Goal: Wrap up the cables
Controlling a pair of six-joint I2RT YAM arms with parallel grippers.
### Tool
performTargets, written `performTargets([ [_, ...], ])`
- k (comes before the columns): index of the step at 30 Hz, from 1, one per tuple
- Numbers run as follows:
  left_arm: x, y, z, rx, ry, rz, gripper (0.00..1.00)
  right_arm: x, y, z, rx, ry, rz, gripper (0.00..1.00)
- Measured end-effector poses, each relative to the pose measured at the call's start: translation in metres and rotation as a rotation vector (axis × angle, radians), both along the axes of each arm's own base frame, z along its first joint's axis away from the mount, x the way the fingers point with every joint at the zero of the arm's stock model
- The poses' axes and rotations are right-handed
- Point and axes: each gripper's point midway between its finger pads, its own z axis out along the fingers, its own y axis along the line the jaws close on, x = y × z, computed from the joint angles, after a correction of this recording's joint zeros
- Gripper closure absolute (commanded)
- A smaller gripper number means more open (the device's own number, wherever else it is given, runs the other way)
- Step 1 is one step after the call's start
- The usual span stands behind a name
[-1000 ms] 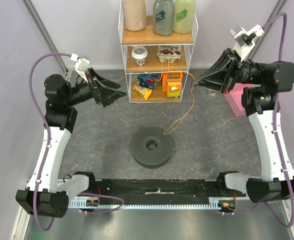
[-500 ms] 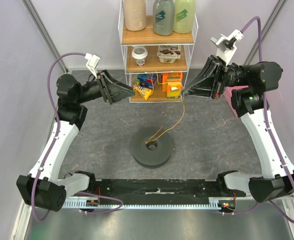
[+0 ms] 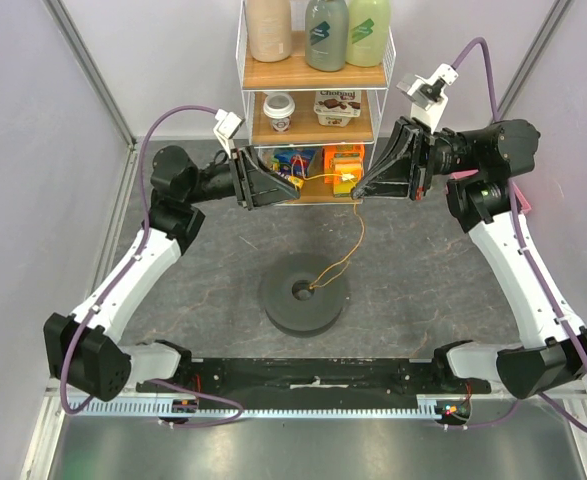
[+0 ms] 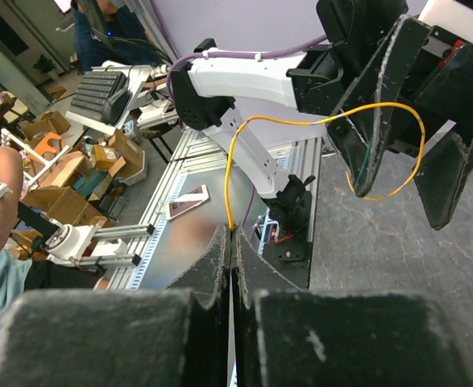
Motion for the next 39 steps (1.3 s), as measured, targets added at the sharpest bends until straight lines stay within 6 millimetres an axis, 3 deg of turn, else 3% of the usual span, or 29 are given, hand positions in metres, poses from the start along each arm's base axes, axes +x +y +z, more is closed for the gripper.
performTargets([
  [7, 0.001, -0.005, 0.002, -0.015, -0.003, -0.013, 0.98, -0.001, 0.001, -0.002, -0.004, 0.003, 0.011, 1.0],
  [11, 0.007, 0.003, 0.004, -0.017, -0.014, 0.006, 0.98, 0.003, -0.001, -0.005, -0.008, 0.013, 0.0, 1.0],
  [13, 0.019, 0.019, 0.004, -0.013, -0.011, 0.058, 0.98, 0.011, -0.005, -0.006, -0.009, 0.018, -0.027, 1.0],
  [17, 0.063, 0.087, 0.01, 0.029, -0.018, 0.307, 0.98, 0.033, -0.015, -0.022, -0.017, 0.076, -0.08, 1.0],
  [20, 0.083, 0.134, 0.026, 0.098, -0.105, 0.515, 0.98, 0.049, -0.017, -0.049, -0.028, 0.17, -0.084, 1.0],
  [24, 0.051, 0.142, 0.047, 0.175, -0.29, 0.583, 0.98, 0.07, -0.013, -0.085, -0.051, 0.327, -0.067, 1.0],
  [27, 0.025, 0.141, 0.054, 0.219, -0.404, 0.589, 0.98, 0.078, -0.01, -0.098, -0.06, 0.398, -0.056, 1.0],
  [28, 0.019, 0.142, 0.054, 0.241, -0.437, 0.591, 0.92, 0.078, -0.008, -0.099, -0.062, 0.406, -0.049, 1.0],
  [30, 0.011, 0.141, 0.05, 0.275, -0.477, 0.567, 0.35, 0.071, 0.0, -0.098, -0.067, 0.402, -0.015, 1.0],
  [31, 0.009, 0.14, 0.046, 0.292, -0.496, 0.547, 0.17, 0.065, 0.004, -0.097, -0.071, 0.39, 0.007, 1.0],
  [32, 0.008, 0.139, 0.042, 0.302, -0.496, 0.53, 0.06, 0.056, 0.009, -0.096, -0.078, 0.376, 0.036, 1.0],
  [36, 0.009, 0.137, 0.012, 0.337, -0.444, 0.466, 0.03, 0.02, 0.024, -0.085, -0.09, 0.302, 0.142, 1.0],
  [39, 0.009, 0.132, -0.007, 0.338, -0.378, 0.407, 0.02, 0.007, 0.023, -0.078, -0.086, 0.264, 0.16, 1.0],
])
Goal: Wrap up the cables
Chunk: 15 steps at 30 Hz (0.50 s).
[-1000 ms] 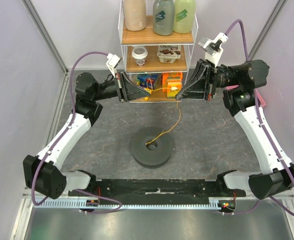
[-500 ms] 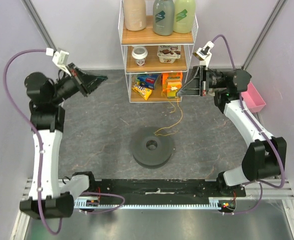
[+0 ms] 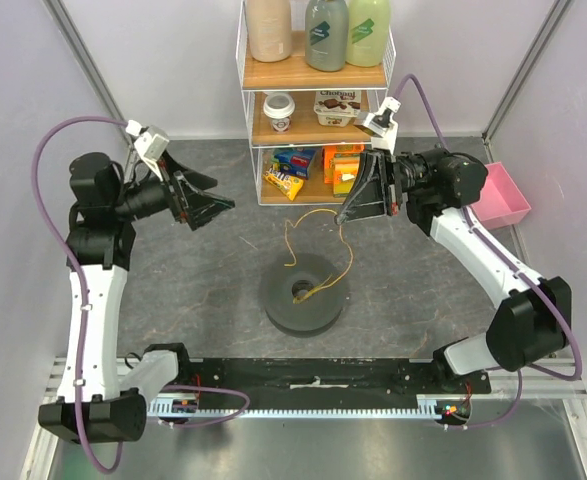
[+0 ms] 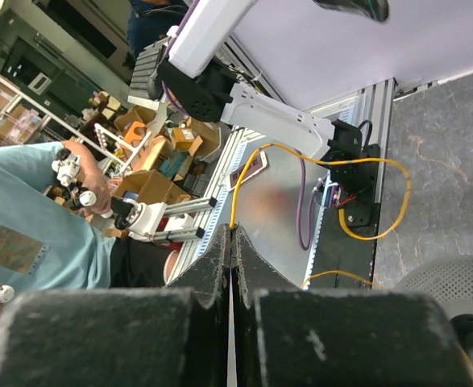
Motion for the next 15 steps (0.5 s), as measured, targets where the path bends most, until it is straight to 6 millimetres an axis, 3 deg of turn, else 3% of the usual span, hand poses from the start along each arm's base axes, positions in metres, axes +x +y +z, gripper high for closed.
performTargets([
  [6, -0.015, -0.027, -0.026, -0.013, 0.108, -0.129, 0.03, -0.02, 0.0, 0.012, 0.024, -0.065, 0.028, 1.0],
  [12, -0.041, -0.069, -0.048, -0.058, 0.27, -0.302, 0.09, -0.023, 0.0, 0.014, 0.025, -0.073, 0.034, 1.0],
  [15, -0.044, -0.084, -0.059, -0.079, 0.346, -0.349, 0.12, -0.023, 0.0, 0.014, 0.026, -0.075, 0.034, 1.0],
])
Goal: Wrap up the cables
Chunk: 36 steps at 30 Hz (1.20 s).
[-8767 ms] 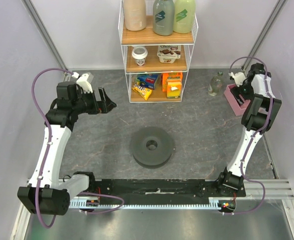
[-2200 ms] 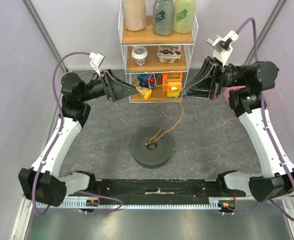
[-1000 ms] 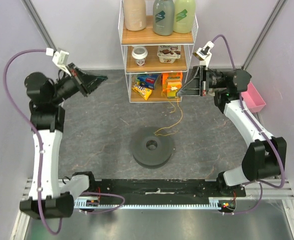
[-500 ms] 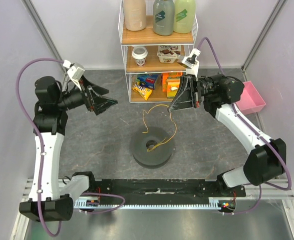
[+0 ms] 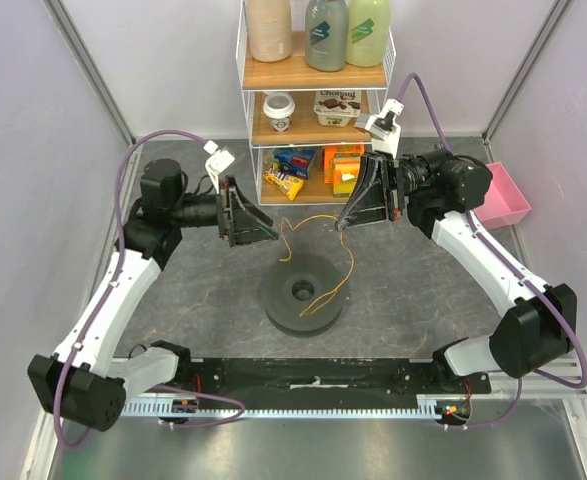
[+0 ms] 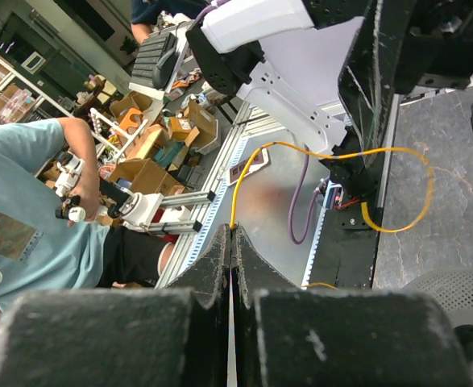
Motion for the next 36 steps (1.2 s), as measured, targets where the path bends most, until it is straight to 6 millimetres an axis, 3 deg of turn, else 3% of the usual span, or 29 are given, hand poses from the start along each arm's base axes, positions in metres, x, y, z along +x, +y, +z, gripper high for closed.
performTargets([
  [8, -0.001, -0.034, -0.015, -0.036, 0.12, -0.069, 0.23, 0.0, 0.0, 0.0, 0.001, -0.001, 0.0, 1.0],
  [9, 0.001, -0.036, -0.016, -0.043, 0.129, -0.068, 0.28, 0.0, 0.0, 0.001, 0.001, -0.003, 0.0, 1.0],
  [12, 0.004, -0.043, -0.017, -0.066, 0.158, -0.069, 0.65, -0.001, 0.0, 0.002, 0.002, -0.007, 0.0, 1.0],
  [13, 0.003, -0.044, -0.017, -0.072, 0.165, -0.068, 0.69, -0.001, -0.001, 0.002, 0.003, -0.011, 0.001, 1.0],
  [15, 0.003, -0.047, -0.018, -0.086, 0.182, -0.065, 0.69, -0.002, -0.001, 0.005, 0.007, -0.022, 0.001, 1.0],
  [19, 0.001, -0.05, -0.022, -0.108, 0.219, -0.063, 0.57, -0.003, -0.002, 0.01, 0.015, -0.041, 0.001, 1.0],
  [21, 0.001, -0.05, -0.025, -0.114, 0.241, -0.061, 0.56, -0.004, -0.002, 0.011, 0.016, -0.045, 0.001, 1.0],
  [23, 0.0, -0.05, -0.025, -0.12, 0.251, -0.061, 0.63, -0.004, -0.002, 0.011, 0.017, -0.046, 0.001, 1.0],
  [25, -0.001, -0.051, -0.024, -0.127, 0.255, -0.064, 0.76, -0.004, -0.002, 0.011, 0.017, -0.047, 0.001, 1.0],
  [27, 0.0, -0.052, -0.021, -0.135, 0.249, -0.065, 0.97, -0.004, -0.002, 0.011, 0.018, -0.048, 0.001, 1.0],
  [34, 0.0, -0.051, -0.015, -0.156, 0.24, -0.067, 0.98, -0.002, -0.003, 0.011, 0.017, -0.045, -0.008, 1.0],
  [36, 0.003, -0.044, -0.015, -0.142, 0.245, -0.041, 0.98, 0.006, -0.009, 0.007, 0.009, -0.027, -0.038, 0.87],
])
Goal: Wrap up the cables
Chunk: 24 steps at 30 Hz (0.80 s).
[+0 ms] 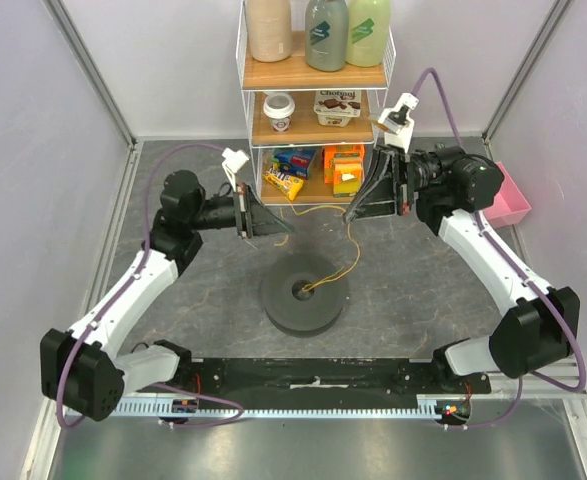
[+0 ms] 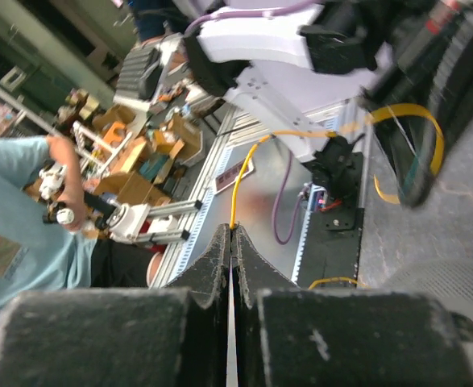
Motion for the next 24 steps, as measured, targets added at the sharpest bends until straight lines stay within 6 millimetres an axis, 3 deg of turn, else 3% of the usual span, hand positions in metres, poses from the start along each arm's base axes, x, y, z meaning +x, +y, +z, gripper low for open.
performTargets([
  [2, 0.011, 0.012, 0.005, 0.029, -0.024, 0.063, 0.98, 0.015, -0.01, -0.007, -0.012, 0.039, -0.057, 0.83],
  [4, 0.026, 0.027, 0.021, 0.067, -0.097, 0.153, 0.98, 0.031, -0.02, -0.012, -0.017, 0.082, -0.119, 0.67],
  [6, 0.031, 0.039, 0.042, 0.098, -0.213, 0.221, 0.98, 0.042, -0.029, -0.016, -0.018, 0.116, -0.166, 0.4],
  [8, 0.028, 0.047, 0.054, 0.135, -0.309, 0.265, 0.98, 0.047, -0.033, -0.018, -0.016, 0.135, -0.189, 0.02],
  [11, 0.027, 0.062, 0.058, 0.222, -0.413, 0.349, 0.98, 0.049, -0.034, -0.02, -0.009, 0.147, -0.201, 0.02],
  [14, 0.033, 0.082, 0.04, 0.335, -0.443, 0.424, 0.99, 0.058, -0.044, -0.029, -0.014, 0.191, -0.245, 0.02],
  [17, 0.034, 0.101, 0.019, 0.461, -0.49, 0.46, 0.98, 0.088, -0.071, -0.047, -0.035, 0.296, -0.349, 0.02],
  [21, 0.01, 0.116, 0.007, 0.556, -0.624, 0.419, 0.99, 0.134, -0.122, -0.065, -0.027, 0.414, -0.515, 0.02],
  [24, -0.009, 0.123, 0.006, 0.581, -0.727, 0.393, 0.98, 0.149, -0.153, -0.068, -0.007, 0.443, -0.61, 0.02],
])
